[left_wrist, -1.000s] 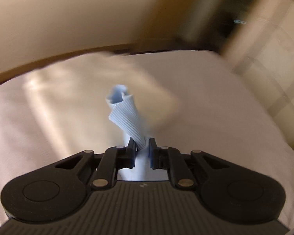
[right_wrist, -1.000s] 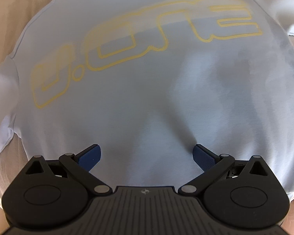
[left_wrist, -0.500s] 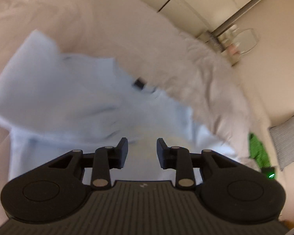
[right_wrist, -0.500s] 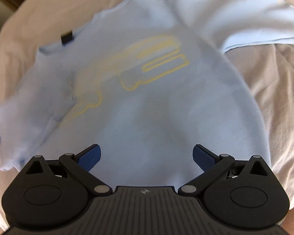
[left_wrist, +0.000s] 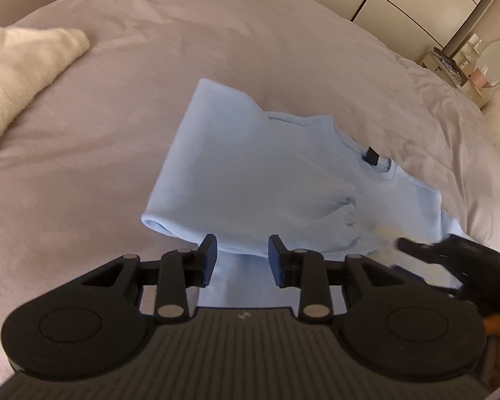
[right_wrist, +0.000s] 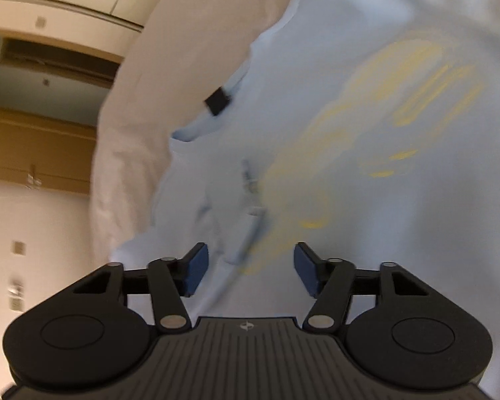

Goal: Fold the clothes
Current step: 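Fold the held sleeve across the sweatshirt body with the left gripper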

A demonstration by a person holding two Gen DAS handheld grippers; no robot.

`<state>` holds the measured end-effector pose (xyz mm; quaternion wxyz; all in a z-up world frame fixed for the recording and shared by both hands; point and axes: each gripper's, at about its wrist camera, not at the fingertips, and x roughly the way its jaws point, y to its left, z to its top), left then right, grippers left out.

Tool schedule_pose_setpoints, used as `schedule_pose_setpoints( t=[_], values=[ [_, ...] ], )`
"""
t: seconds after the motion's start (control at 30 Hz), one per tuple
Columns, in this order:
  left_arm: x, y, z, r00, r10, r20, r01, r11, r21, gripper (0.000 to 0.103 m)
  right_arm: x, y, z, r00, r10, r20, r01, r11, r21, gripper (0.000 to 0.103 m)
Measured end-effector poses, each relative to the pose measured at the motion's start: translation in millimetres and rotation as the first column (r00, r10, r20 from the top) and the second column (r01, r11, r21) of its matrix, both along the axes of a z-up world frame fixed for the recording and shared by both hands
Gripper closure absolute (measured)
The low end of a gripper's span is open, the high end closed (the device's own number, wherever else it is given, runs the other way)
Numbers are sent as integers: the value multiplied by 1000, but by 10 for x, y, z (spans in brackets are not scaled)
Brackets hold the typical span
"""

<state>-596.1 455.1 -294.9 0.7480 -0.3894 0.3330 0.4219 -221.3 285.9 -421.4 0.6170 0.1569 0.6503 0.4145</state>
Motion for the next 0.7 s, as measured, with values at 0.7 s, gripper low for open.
schedule_pose_setpoints(
  t=[0.7],
  values=[
    [359,69,-219,984,-176,27,177,983,-42,74,530,-259,136,933,-145,331,175,983,-63,96]
  ],
)
